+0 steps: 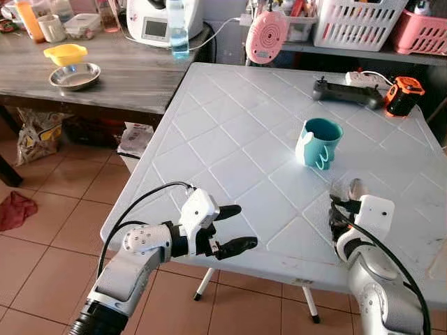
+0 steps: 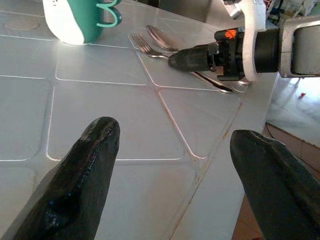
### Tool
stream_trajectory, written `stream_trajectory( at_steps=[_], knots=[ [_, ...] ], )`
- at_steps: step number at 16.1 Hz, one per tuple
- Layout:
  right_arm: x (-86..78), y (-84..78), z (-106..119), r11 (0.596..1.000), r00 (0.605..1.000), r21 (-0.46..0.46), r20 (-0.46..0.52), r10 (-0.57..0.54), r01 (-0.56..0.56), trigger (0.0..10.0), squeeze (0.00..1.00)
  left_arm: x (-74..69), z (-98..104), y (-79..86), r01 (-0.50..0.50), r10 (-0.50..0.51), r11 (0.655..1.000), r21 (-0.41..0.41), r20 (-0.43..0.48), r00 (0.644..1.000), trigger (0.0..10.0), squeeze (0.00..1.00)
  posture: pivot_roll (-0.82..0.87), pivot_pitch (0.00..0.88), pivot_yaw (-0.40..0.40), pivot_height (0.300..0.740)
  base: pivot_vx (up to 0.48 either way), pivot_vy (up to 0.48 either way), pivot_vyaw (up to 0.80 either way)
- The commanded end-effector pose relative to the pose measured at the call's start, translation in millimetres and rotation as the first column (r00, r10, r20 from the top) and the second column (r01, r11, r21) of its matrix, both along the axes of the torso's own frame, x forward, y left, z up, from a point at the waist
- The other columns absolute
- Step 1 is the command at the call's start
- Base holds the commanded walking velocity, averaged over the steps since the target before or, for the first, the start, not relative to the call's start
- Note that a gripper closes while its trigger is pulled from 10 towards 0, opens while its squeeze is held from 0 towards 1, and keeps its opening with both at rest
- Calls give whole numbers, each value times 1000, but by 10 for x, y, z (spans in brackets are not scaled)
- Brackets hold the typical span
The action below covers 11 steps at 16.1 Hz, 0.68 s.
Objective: Setting the table
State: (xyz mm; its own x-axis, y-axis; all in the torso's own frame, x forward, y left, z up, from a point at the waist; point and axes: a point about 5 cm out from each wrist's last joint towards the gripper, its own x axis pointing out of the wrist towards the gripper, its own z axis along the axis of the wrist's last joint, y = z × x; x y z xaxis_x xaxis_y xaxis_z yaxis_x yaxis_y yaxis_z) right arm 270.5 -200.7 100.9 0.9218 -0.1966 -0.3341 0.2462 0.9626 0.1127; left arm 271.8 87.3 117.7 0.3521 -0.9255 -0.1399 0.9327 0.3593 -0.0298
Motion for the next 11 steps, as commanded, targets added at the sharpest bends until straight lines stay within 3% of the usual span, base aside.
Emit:
stream_trajectory(
  at_steps=[1,5,11],
  knots=[
    [25,61,-72,999,998,30,-48,33,-31,0,0,-19,14,-10,8,-8,1000,20,10,1000,10000,0,65,112,-8,740,0,0,0],
    [26,202,-136,992,990,60,-83,114,-109,0,0,-18,11,-7,4,-5,1000,24,9,1000,10000,0,68,111,-8,740,0,0,0],
    [12,233,-153,990,987,71,-92,129,-123,0,0,-28,8,-10,0,-1,1000,24,5,1000,10000,0,71,106,-12,740,0,0,0]
  ],
)
